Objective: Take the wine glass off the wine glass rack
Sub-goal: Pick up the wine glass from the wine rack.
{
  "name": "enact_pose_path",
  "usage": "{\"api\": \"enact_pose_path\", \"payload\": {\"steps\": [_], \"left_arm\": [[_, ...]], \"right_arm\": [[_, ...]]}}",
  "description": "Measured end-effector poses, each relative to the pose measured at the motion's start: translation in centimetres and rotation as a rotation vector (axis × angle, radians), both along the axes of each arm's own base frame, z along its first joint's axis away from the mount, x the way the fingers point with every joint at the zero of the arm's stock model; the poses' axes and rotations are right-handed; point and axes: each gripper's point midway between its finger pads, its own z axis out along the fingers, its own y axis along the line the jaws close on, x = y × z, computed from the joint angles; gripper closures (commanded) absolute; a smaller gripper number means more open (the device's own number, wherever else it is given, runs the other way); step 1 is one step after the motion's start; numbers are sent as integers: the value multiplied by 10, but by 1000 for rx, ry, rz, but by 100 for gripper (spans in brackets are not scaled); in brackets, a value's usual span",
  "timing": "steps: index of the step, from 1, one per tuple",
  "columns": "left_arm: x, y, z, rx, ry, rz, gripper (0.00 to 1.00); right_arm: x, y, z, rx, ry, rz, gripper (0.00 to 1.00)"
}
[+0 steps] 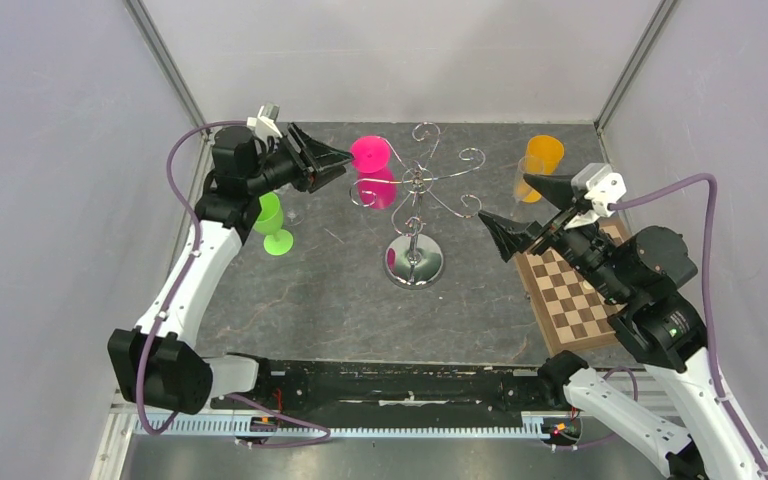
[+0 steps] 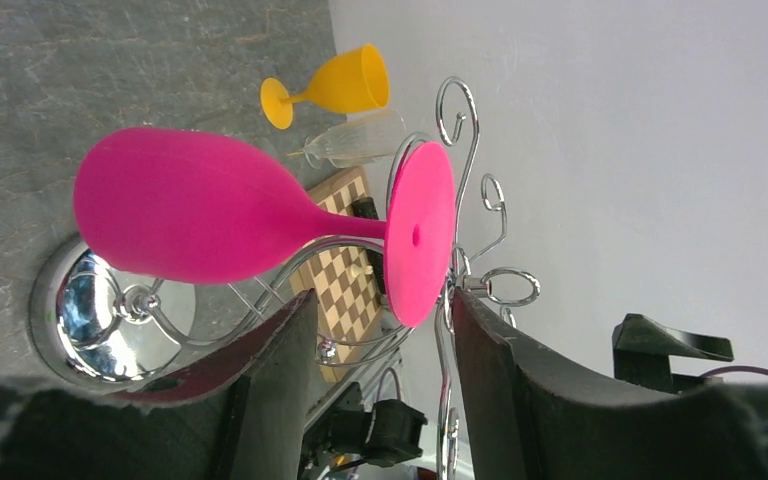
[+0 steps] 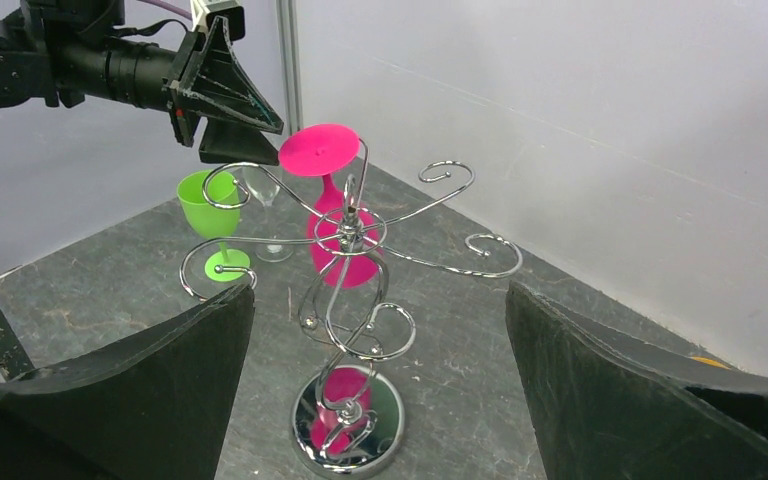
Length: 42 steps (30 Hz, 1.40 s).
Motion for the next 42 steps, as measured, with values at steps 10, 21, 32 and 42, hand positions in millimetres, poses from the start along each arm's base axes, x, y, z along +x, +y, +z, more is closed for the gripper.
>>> {"api": "enact_pose_path", "payload": {"steps": [10,21,32,42], "left_arm": [[8,-5,2,-45,4,-18,51],[10,-13,-7,-73,28,-46,80],[9,-15,0,-97,6,-71,98],[10,-15,15,-103,-19,-66,98]], "right_arm": [[-2,-3,0,3,-5,-9,2],[0,-3,-6,-6,7,-15,2],[3,-2,-14,-21,19,-17,2],[3,-2,-15,-25,19,-18,2]]}}
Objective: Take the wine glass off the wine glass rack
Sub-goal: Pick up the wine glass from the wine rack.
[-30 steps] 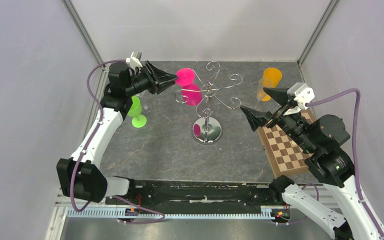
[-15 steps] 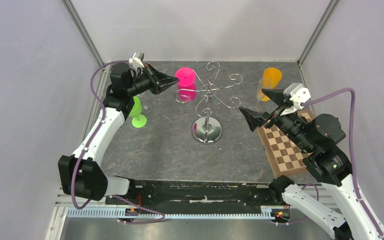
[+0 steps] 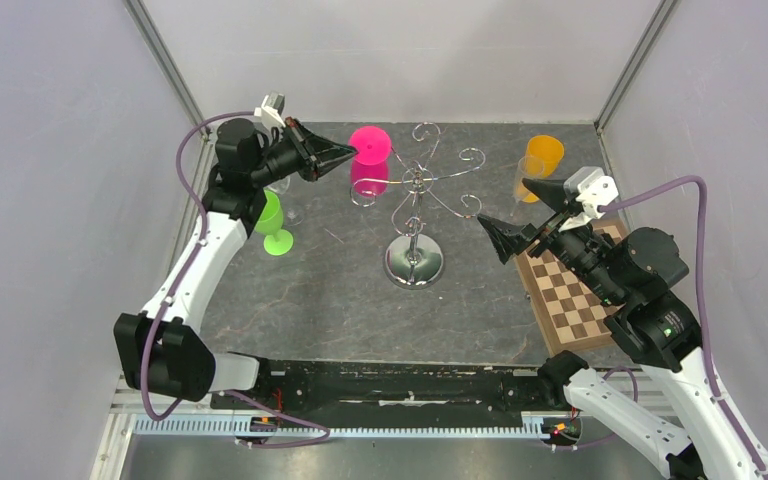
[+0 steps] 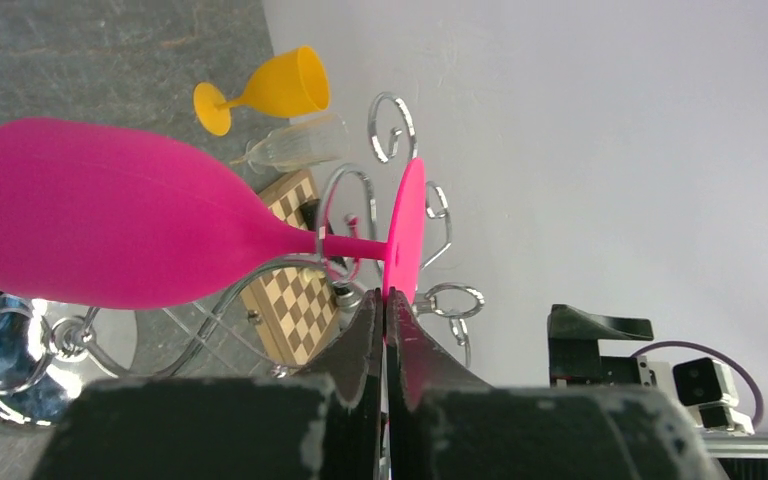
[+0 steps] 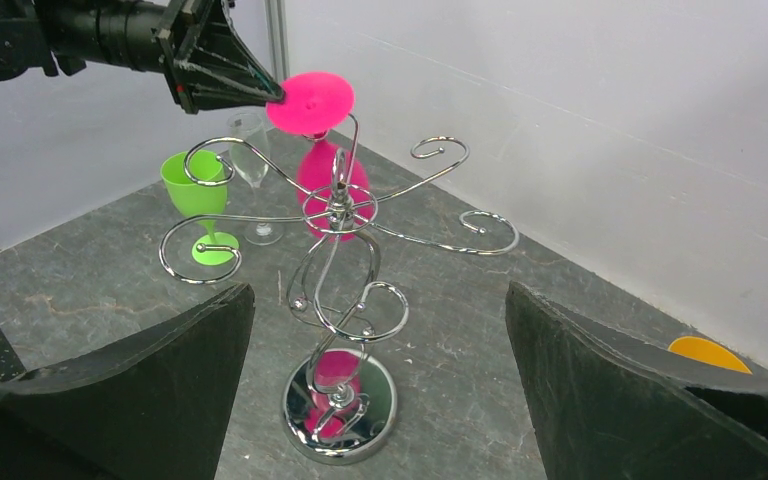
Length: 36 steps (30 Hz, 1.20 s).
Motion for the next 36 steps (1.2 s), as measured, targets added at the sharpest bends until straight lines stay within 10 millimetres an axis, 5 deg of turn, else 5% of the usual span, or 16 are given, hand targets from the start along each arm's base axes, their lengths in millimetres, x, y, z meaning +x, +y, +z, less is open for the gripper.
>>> {"api": "enact_pose_path", "payload": {"steps": [7,19,28,36], "left_arm": [[-1,0,28,-30,-37,5,98],[3,-2,37,-48,-36,-2,98],[15,-19,23,-46,2,-55,98],[3,-39,18,-45,11,-131,98]], "right_arm": [[1,-1,0,-2,-2,-6,2],[1,-1,0,-2,-2,-10,2],[1,-2,0,-3,-2,-10,2],[0,-2,1,-3,-8,-11,2]]}}
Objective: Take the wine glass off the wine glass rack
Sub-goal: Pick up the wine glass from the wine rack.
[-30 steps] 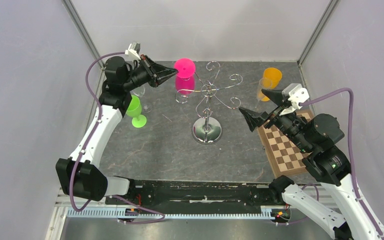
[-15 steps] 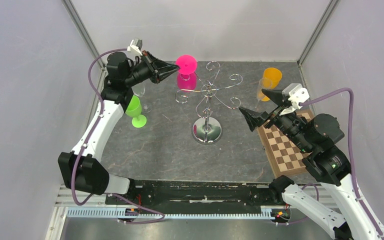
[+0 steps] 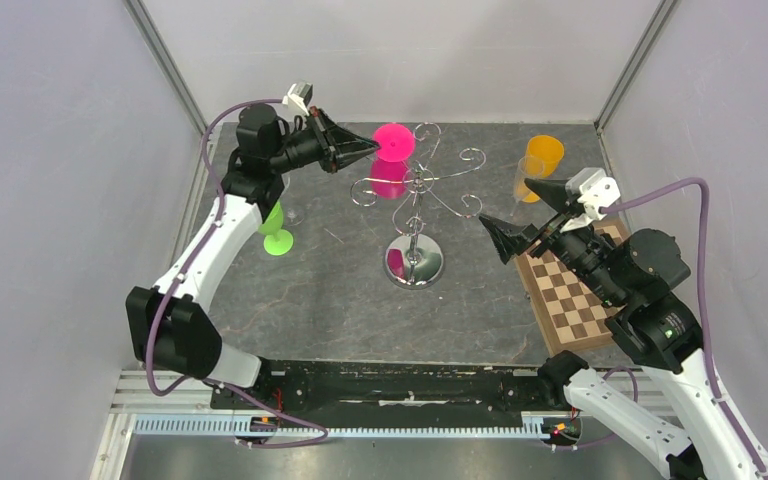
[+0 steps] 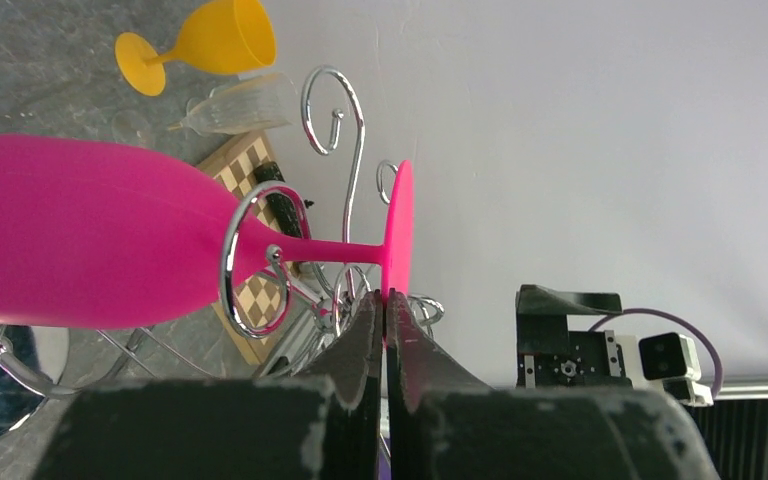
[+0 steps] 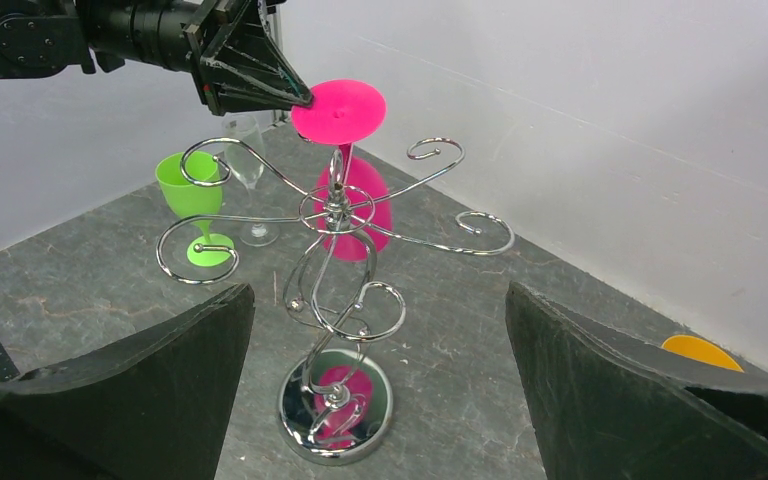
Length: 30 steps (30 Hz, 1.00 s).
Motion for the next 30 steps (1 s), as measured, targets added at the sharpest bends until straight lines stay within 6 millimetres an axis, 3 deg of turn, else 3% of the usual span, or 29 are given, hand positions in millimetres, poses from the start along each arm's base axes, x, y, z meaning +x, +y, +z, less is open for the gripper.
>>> {"api": "enact_pose_path", "payload": {"steps": [9,18,30], "left_arm": [[-26,2,7,22,-47,-30,98],[-49,16,1,101,-66,16,98],[-46,74,12,157,-98,207,98]], "right_arm": [[0,0,-2,-3,7,0,2],[0,1,-4,7,23,3,2],[7,7,-18,-1,103,4,2]]}}
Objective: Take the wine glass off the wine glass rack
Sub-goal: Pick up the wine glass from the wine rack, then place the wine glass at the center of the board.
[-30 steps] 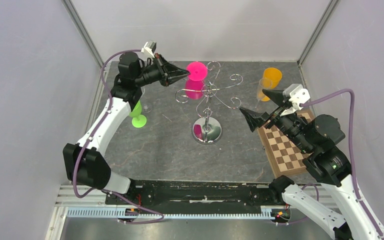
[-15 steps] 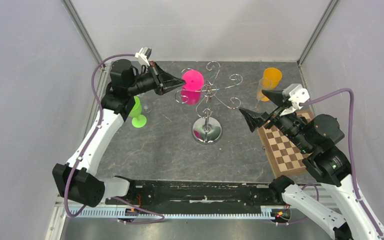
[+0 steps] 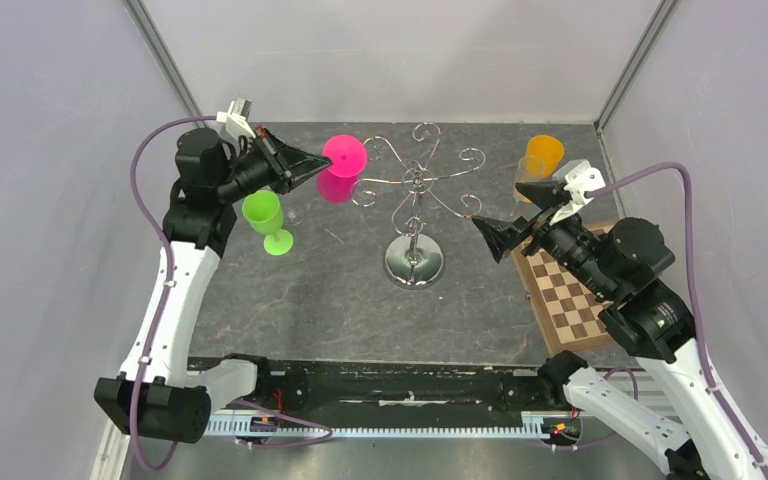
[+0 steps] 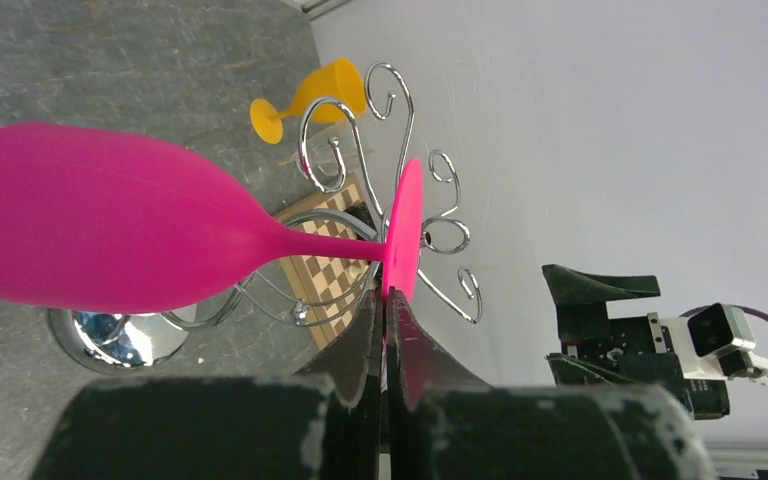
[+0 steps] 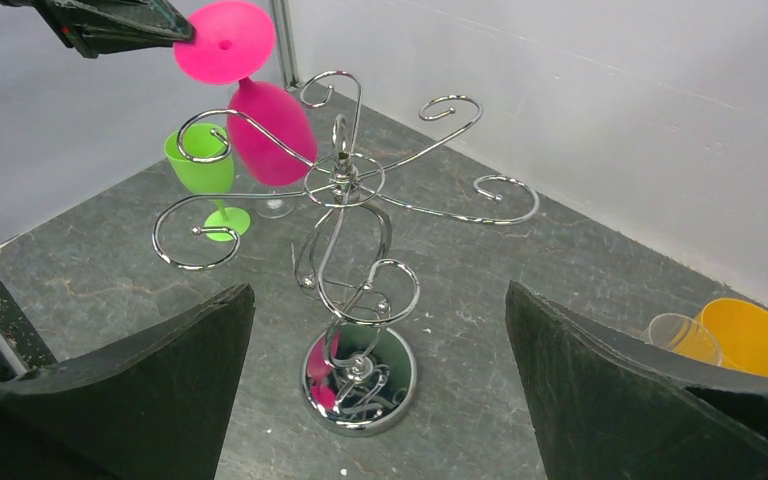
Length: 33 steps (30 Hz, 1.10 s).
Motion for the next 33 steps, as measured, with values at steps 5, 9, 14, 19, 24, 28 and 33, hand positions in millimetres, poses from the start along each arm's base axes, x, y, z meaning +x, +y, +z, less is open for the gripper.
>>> {"api": "enact_pose_path", "payload": {"steps": [5,9,14,19,24,28,33], "left_arm": [[-10,10,-1,32,-9,19,98],[-26,15,-2,78,-12,21,98],[-49,22,14,147,-73,24,98],[-74,26,31,203,-150,11,98],[-92,27,31,253,-181,-27,98],[-103,26,32,285,-198,-67,98],[-122,15,50,318,-279,-140,98]], "right_arm": [[3,0,1,12,38,-14,2],[4,1,8,12,49,-17,2],[1,1,16,16,85,-13,2],[-3,3,35,38,102,4,2],[-13,5,40,43,133,39,2],[-20,11,41,34,163,84,2],[-24,29,32,24,229,180,2]]}}
